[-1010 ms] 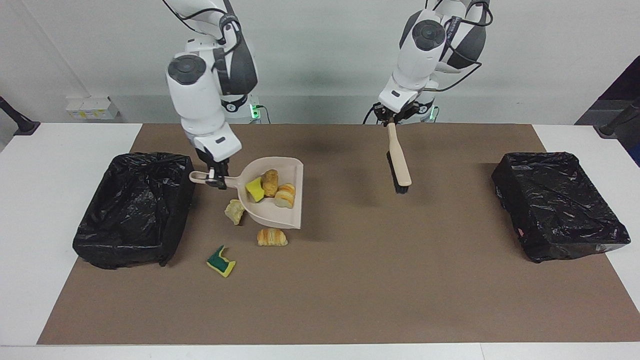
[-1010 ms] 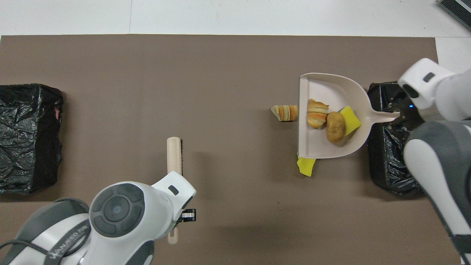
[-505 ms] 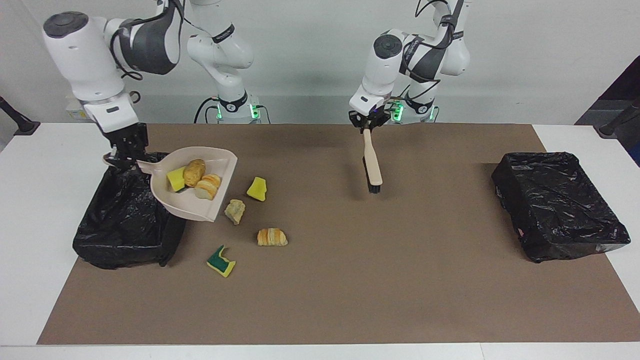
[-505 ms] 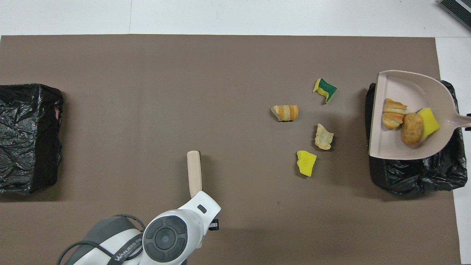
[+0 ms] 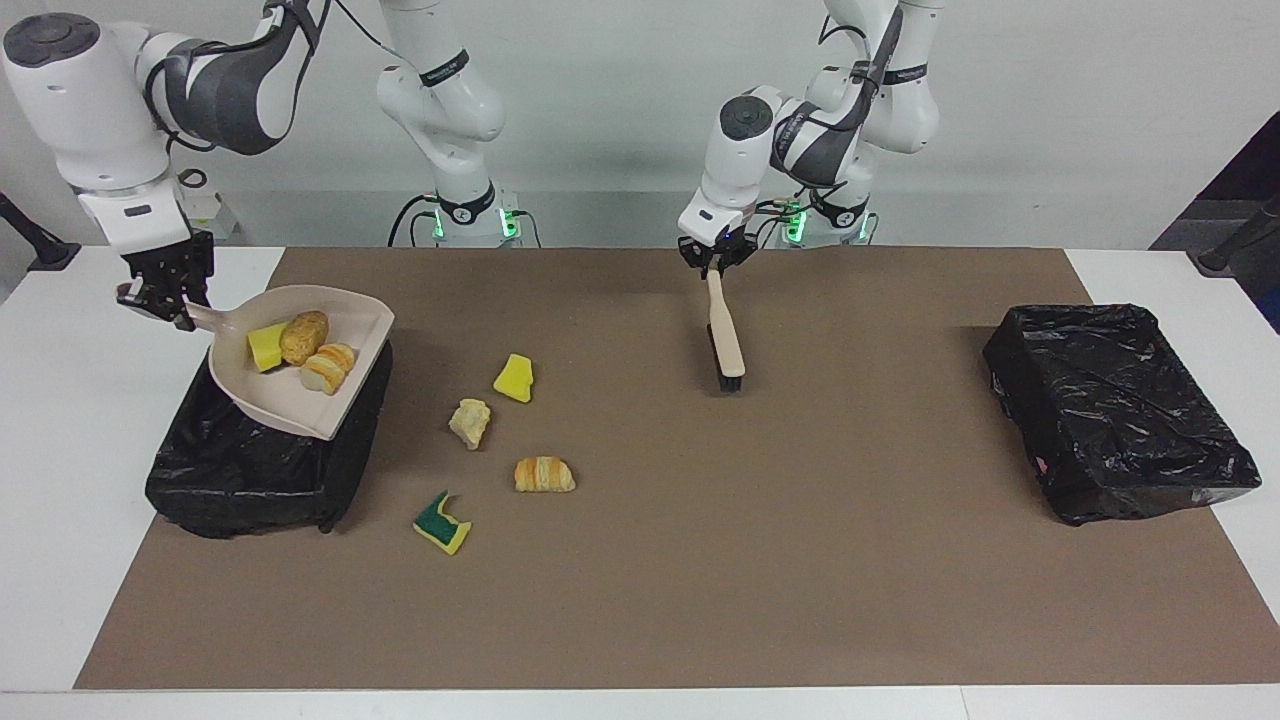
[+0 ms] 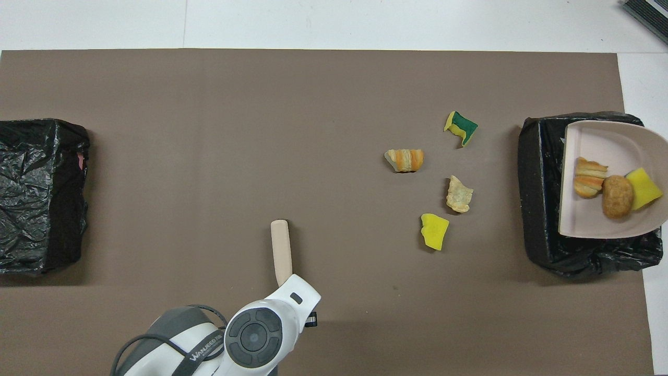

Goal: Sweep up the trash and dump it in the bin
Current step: 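Tip the dustpan over the bin with the right gripper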

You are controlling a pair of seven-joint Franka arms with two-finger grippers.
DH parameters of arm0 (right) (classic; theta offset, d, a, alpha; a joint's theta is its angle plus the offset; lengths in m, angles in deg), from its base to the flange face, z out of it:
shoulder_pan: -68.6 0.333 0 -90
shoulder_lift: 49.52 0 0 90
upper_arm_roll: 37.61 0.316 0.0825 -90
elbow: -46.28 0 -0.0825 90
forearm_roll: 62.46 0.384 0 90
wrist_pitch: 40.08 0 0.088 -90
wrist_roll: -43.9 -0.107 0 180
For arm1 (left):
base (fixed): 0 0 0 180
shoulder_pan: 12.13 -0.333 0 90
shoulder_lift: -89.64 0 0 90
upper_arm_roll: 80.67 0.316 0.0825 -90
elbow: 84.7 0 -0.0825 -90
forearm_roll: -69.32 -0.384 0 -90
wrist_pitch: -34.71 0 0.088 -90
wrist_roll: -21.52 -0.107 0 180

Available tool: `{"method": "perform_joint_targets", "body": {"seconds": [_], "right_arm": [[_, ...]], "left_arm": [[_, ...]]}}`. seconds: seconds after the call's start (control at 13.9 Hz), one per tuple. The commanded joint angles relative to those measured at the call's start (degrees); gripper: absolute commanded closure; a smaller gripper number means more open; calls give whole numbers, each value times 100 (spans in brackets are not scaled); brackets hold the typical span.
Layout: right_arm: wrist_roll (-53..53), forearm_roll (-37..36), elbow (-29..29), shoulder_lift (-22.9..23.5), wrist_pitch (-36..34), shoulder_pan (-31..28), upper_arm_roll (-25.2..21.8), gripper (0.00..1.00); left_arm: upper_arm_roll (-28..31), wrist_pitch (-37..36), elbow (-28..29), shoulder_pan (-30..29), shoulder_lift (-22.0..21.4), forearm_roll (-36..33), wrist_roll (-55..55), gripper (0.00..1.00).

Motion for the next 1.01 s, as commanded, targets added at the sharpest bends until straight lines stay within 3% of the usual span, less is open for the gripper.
{"method": "perform_joint_targets", "body": {"seconds": [0.0,0.22,0.94], "right_arm": [[-620,-826,210,84,143,-61,50,100],[-1580,-1812,464,199,142,237,68,100],[-1810,-3044,395,120,-797,1117,68,100]], "left_arm": [[93,189,251,164,-101,57,78,100],[93,93,295,251,-154,58,140,100],[93,84,419,366,-268,66,254,100]]}}
